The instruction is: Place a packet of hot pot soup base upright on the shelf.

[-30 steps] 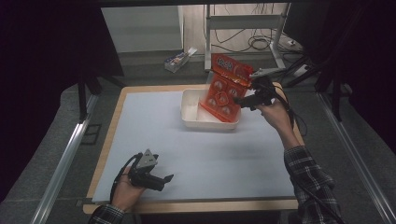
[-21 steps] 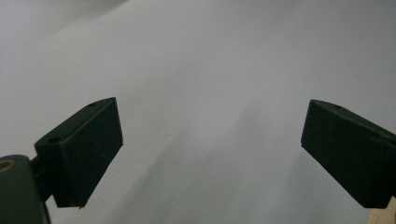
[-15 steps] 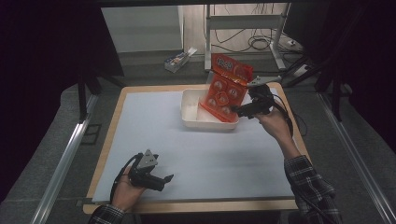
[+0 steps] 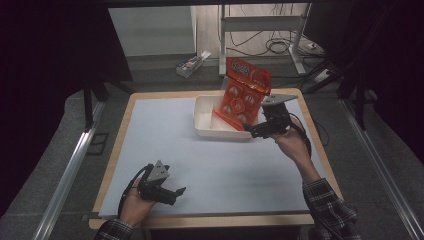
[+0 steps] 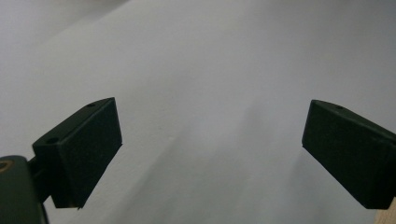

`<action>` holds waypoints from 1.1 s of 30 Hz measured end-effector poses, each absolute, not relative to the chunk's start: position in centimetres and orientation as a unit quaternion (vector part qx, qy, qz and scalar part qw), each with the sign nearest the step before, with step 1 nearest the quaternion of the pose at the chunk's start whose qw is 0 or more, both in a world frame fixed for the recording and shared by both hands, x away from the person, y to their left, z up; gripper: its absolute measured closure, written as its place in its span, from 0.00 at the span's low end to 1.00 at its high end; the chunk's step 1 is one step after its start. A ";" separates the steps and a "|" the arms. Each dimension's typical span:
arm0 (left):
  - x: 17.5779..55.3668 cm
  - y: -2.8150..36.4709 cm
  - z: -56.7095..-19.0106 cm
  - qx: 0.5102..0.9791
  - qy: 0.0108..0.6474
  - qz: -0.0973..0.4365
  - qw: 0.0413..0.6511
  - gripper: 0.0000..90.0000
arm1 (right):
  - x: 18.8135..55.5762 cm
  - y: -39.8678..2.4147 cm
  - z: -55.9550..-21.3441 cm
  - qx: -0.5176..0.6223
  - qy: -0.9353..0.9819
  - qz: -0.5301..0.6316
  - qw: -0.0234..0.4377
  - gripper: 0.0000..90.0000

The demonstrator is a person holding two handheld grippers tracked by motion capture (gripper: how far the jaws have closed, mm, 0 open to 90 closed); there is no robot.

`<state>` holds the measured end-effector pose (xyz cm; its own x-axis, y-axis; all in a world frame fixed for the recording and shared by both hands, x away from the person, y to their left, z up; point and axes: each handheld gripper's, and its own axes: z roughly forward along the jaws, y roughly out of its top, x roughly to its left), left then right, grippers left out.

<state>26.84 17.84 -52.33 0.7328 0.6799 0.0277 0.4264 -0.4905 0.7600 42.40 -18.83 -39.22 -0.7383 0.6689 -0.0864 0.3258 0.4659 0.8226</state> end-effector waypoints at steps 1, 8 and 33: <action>26.8 17.8 -52.3 0.848 0.326 0.165 0.385 0.05 | 42.2 -18.8 -39.4 0.296 0.832 0.423 0.204 0.00; 26.8 17.8 -52.3 0.848 0.326 0.164 0.385 0.05 | 41.2 -19.1 -40.2 0.289 0.830 0.430 0.204 0.00; 26.6 18.0 -52.0 0.845 0.325 0.158 0.395 0.05 | 37.5 -20.0 -42.7 0.296 0.825 0.433 0.210 0.00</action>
<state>26.61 17.96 -52.04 0.7383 0.6744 0.0104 0.4248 -0.4769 0.7695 37.49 -20.01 -42.69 -0.7366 0.6702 -0.0907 0.3066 0.4505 0.8385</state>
